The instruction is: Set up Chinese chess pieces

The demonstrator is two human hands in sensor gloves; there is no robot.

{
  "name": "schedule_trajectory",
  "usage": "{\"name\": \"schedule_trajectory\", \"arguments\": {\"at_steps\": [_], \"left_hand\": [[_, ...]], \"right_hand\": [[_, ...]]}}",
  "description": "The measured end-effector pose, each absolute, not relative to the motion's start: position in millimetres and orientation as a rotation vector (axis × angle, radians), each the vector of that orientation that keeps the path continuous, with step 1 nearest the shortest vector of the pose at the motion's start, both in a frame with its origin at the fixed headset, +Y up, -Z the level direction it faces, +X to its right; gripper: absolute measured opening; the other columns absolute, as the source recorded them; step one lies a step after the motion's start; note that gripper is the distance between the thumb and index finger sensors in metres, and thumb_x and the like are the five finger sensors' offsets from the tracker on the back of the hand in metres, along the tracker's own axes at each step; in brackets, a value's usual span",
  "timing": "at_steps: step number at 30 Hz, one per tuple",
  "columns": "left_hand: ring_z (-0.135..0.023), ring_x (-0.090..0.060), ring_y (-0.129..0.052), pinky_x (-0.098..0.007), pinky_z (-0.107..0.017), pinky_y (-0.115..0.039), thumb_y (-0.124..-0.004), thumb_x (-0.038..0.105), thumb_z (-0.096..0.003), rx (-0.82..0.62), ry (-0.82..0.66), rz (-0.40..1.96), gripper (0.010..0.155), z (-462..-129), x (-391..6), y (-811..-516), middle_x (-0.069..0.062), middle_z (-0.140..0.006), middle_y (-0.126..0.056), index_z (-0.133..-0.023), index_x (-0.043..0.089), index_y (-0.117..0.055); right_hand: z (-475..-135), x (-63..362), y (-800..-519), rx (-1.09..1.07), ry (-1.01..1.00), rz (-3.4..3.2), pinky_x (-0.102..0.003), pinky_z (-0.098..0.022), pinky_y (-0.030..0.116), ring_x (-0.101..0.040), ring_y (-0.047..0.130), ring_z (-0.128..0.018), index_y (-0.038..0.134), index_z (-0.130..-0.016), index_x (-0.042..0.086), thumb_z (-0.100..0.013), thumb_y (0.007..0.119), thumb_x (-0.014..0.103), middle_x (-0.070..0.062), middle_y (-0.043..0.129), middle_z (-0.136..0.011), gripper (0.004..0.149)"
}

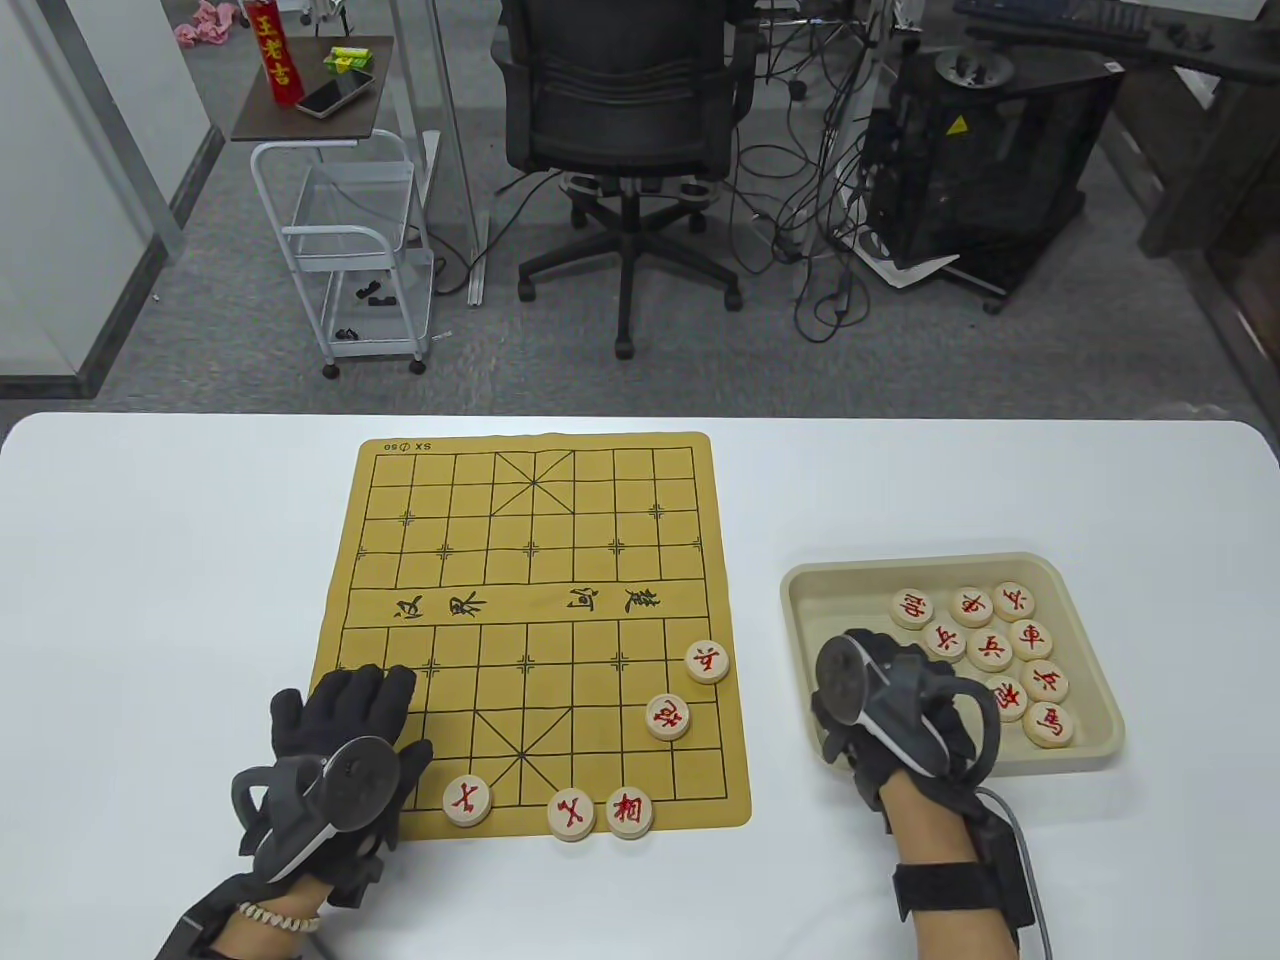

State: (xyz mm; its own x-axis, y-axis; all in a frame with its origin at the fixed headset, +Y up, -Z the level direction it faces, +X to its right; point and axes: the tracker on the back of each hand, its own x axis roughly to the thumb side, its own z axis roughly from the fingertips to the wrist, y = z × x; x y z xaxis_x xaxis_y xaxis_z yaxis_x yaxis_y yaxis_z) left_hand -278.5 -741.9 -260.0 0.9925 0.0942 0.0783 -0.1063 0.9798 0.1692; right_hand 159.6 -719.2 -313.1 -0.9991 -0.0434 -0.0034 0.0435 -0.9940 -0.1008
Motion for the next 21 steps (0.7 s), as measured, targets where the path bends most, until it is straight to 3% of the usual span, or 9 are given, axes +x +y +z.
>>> {"name": "schedule_trajectory", "arguments": {"at_steps": [6,9,14,19,21], "left_hand": [[-0.107,-0.044,-0.067,-0.074,-0.074,-0.040,-0.086,0.054,-0.0383,0.174,-0.080,0.100,0.077,-259.1,-278.4,-742.8,-0.012,-0.114,-0.067,-0.107,0.031,-0.058],[-0.107,-0.044,-0.067,-0.074,-0.074,-0.040,-0.086,0.054,-0.0384,0.175,-0.083,0.101,0.077,-258.7,-278.6,-743.2,-0.011,-0.114,-0.067,-0.107,0.031,-0.058],[-0.107,-0.044,-0.067,-0.074,-0.074,-0.040,-0.086,0.054,-0.0383,0.171,-0.083,0.106,0.077,-258.4,-279.6,-743.8,-0.008,-0.114,-0.067,-0.107,0.031,-0.058],[-0.107,-0.044,-0.067,-0.074,-0.074,-0.040,-0.086,0.053,-0.0384,0.168,-0.082,0.108,0.077,-258.1,-280.0,-744.0,-0.011,-0.114,-0.067,-0.107,0.031,-0.058],[-0.107,-0.044,-0.067,-0.074,-0.074,-0.040,-0.086,0.053,-0.0383,0.168,-0.084,0.105,0.077,-258.0,-279.8,-744.1,-0.008,-0.114,-0.067,-0.107,0.031,-0.058]], "right_hand": [[-267.2,82.0,-740.1,-0.447,0.119,-3.110,-0.044,-0.052,0.085,-0.011,0.099,-0.054,0.079,-0.086,0.028,-0.028,0.101,0.056,-0.003,0.092,-0.088,0.068],[-255.8,60.5,-756.6,-0.535,0.079,-3.072,-0.044,-0.052,0.085,-0.011,0.099,-0.055,0.078,-0.086,0.028,-0.029,0.101,0.056,-0.003,0.091,-0.089,0.067],[-251.9,44.8,-783.4,-0.573,-0.042,-3.010,-0.044,-0.053,0.085,-0.011,0.098,-0.057,0.077,-0.088,0.028,-0.030,0.100,0.055,-0.003,0.089,-0.091,0.068],[-261.9,58.2,-772.5,-0.579,-0.260,-3.087,-0.047,-0.059,0.079,-0.016,0.093,-0.070,0.074,-0.092,0.029,-0.033,0.099,0.052,-0.003,0.082,-0.099,0.068],[-270.0,72.1,-759.3,-0.492,-0.209,-3.160,-0.048,-0.061,0.077,-0.018,0.091,-0.075,0.074,-0.094,0.030,-0.035,0.098,0.051,-0.002,0.079,-0.102,0.067]]}}
